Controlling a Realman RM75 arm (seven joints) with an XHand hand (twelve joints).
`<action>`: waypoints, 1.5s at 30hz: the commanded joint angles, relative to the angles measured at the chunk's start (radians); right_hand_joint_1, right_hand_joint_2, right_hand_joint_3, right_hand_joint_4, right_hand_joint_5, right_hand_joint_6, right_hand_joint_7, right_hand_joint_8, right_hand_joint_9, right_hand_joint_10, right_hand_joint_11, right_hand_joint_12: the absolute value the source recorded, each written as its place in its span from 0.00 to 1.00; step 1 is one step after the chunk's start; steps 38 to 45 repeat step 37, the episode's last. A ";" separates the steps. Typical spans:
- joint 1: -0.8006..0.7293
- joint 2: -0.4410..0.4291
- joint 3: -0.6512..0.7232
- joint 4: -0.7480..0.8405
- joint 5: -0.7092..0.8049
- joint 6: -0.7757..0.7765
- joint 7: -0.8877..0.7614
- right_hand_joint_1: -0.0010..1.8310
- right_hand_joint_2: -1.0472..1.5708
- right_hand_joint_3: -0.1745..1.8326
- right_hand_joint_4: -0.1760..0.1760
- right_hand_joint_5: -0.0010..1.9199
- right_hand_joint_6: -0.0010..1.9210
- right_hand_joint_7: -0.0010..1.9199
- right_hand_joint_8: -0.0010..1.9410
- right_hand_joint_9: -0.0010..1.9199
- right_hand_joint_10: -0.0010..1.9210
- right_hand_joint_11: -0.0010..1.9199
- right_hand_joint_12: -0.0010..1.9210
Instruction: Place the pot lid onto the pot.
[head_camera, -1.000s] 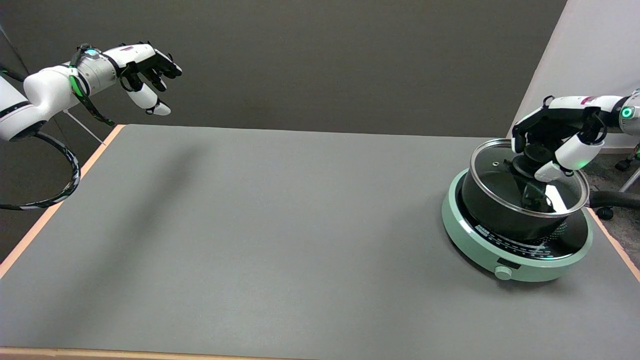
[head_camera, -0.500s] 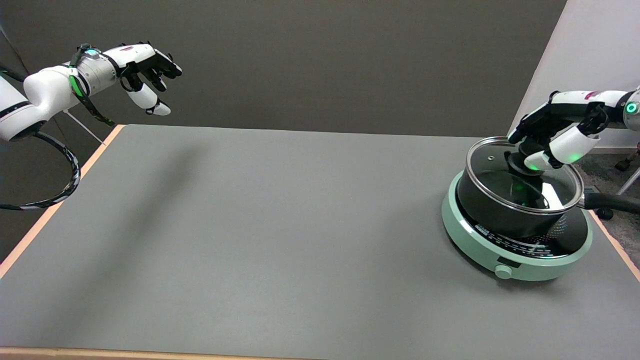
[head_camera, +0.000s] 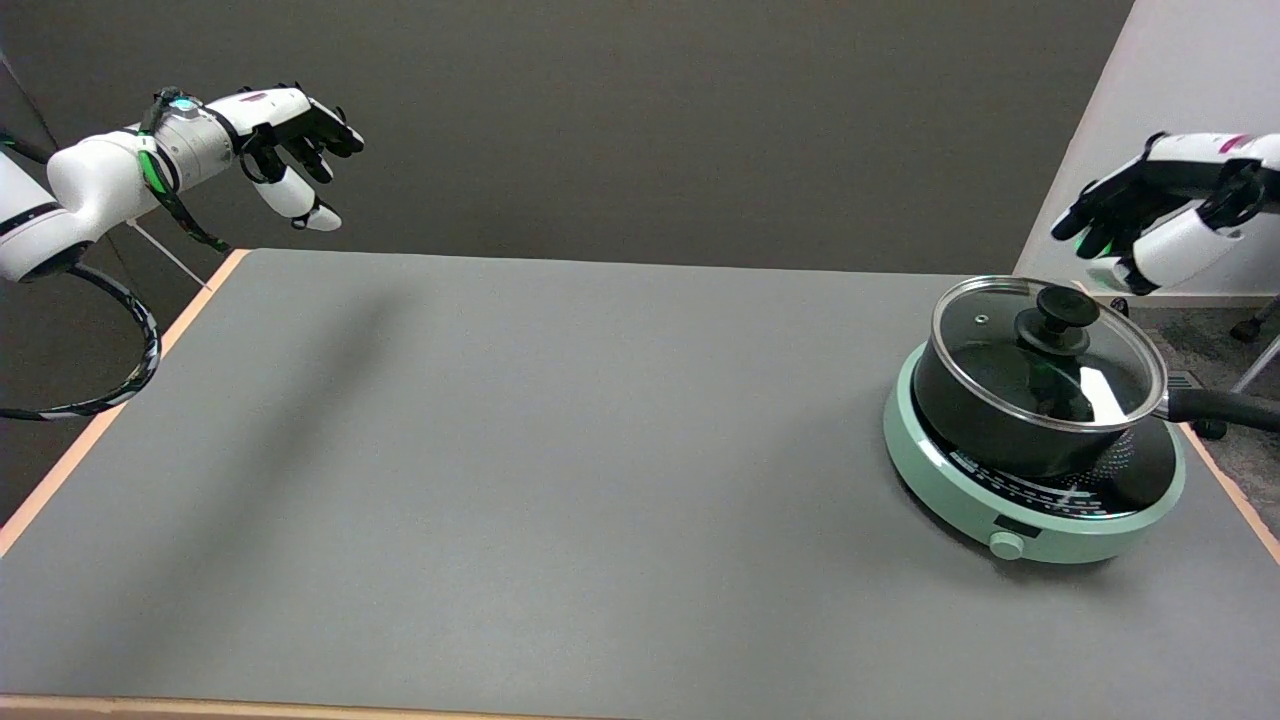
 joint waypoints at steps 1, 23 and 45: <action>-0.010 0.002 0.071 0.001 -0.024 0.003 -0.019 0.60 0.66 0.53 0.37 0.32 0.16 0.38 0.27 0.32 0.55 0.00 0.79; -0.216 -0.094 -0.041 0.003 0.335 1.012 -0.122 0.55 0.65 0.54 0.46 0.31 0.15 0.38 0.19 0.34 0.41 0.03 0.77; -0.090 -0.046 -0.559 0.003 0.284 1.564 -0.080 0.46 0.65 0.53 0.63 0.35 0.20 0.46 0.21 0.43 0.42 0.23 0.75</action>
